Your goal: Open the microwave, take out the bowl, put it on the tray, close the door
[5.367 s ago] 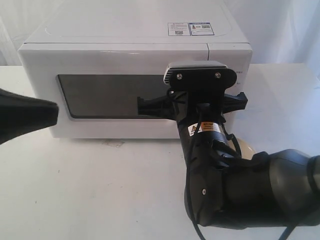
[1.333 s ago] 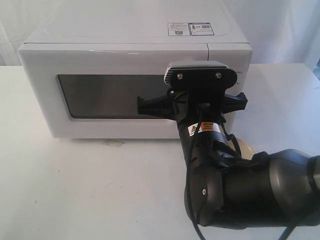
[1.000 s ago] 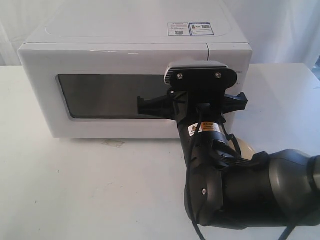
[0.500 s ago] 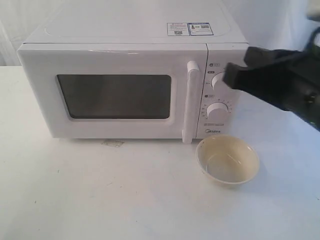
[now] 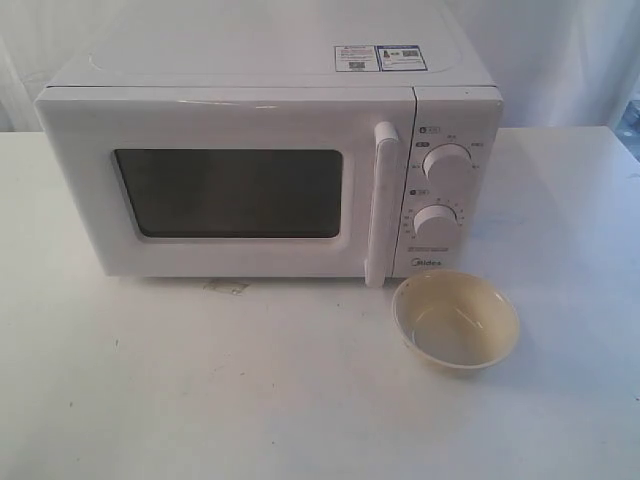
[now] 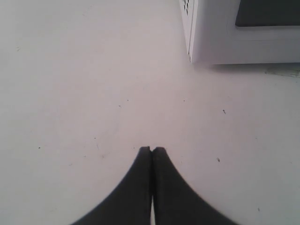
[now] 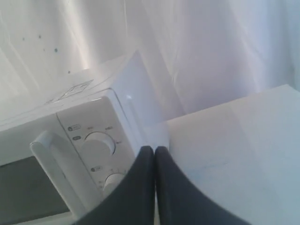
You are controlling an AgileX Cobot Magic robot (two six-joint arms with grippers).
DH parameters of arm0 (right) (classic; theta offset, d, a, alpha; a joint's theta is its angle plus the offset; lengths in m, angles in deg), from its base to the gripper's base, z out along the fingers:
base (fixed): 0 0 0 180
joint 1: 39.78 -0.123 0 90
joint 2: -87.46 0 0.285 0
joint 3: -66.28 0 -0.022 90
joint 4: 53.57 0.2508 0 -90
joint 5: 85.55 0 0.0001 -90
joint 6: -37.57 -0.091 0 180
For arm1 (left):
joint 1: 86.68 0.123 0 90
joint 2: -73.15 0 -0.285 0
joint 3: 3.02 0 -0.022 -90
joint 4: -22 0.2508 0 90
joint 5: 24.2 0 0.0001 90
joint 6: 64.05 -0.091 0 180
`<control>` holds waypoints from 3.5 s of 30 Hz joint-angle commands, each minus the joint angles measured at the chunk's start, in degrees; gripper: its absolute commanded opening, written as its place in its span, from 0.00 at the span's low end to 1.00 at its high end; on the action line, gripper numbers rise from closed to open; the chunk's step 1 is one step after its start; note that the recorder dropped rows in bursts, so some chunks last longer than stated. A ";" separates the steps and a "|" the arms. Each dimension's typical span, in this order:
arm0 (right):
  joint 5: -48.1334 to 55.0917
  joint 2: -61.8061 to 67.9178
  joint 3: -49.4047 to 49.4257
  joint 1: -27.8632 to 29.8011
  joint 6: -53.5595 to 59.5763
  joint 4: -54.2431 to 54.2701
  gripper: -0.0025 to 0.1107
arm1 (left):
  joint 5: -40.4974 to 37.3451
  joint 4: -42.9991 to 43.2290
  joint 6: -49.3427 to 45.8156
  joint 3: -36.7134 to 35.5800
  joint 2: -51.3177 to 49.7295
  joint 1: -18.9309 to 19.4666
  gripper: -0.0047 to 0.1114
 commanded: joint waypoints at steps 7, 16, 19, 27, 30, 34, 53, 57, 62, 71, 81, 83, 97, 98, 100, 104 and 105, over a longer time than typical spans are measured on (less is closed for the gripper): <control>4.22 -19.90 8.13 8.93 1.51 -0.15 0.02 | -0.34 0.04 0.27 -0.23 0.31 0.11 0.04; 5.84 -19.90 8.37 9.64 1.13 -0.15 0.02 | -0.34 0.04 0.27 -0.23 0.31 0.11 0.04; 8.12 -19.90 8.37 9.64 -0.56 -0.15 0.02 | -0.34 0.04 0.27 -0.23 0.31 0.11 0.04; 14.69 -19.90 8.33 9.64 -4.96 -7.28 0.02 | -0.34 0.04 0.27 -0.23 0.31 0.11 0.04; 17.93 -19.90 9.39 9.64 -12.79 -28.00 0.02 | -0.34 0.04 0.27 -0.23 0.31 0.11 0.04; 20.44 -19.90 10.08 9.64 -37.35 -56.13 0.02 | -0.34 0.04 0.27 -0.23 0.31 0.11 0.04; 34.87 -19.90 10.08 9.64 -60.98 -77.81 0.02 | -0.34 0.04 0.27 -0.23 0.31 0.11 0.04; 34.87 -19.90 10.08 9.64 -60.98 -77.81 0.02 | -0.34 0.04 0.27 -0.23 0.31 0.11 0.04; 34.87 -19.90 10.08 9.64 -60.96 -77.53 0.02 | -0.34 0.04 0.27 -0.23 0.31 0.11 0.04; 34.87 -19.90 10.08 9.64 -60.96 -77.53 0.02 | -0.34 0.04 0.27 -0.23 0.31 0.11 0.04; 34.77 -19.90 10.08 9.64 -60.96 -77.55 0.02 | -0.34 0.04 0.27 -0.23 0.31 0.11 0.04; 34.77 -19.90 10.08 9.64 -60.96 -77.55 0.02 | -0.34 0.04 0.27 -0.23 0.31 0.11 0.04; 34.77 -19.90 10.08 9.64 -60.96 -77.55 0.02 | -0.34 0.04 0.27 -0.23 0.31 0.11 0.04; 34.77 -19.90 10.08 9.64 -60.96 -77.55 0.02 | -0.34 0.04 0.27 -0.23 0.31 0.11 0.04; 34.77 -19.90 10.08 9.64 -60.96 -77.55 0.02 | -0.34 0.04 0.27 -0.23 0.31 0.11 0.04; 34.77 -19.90 10.08 9.64 -60.96 -77.55 0.02 | -0.34 0.04 0.27 -0.23 0.31 0.11 0.04; 34.77 -19.90 10.08 9.64 -60.96 -77.55 0.02 | -0.34 0.04 0.27 -0.23 0.31 0.11 0.04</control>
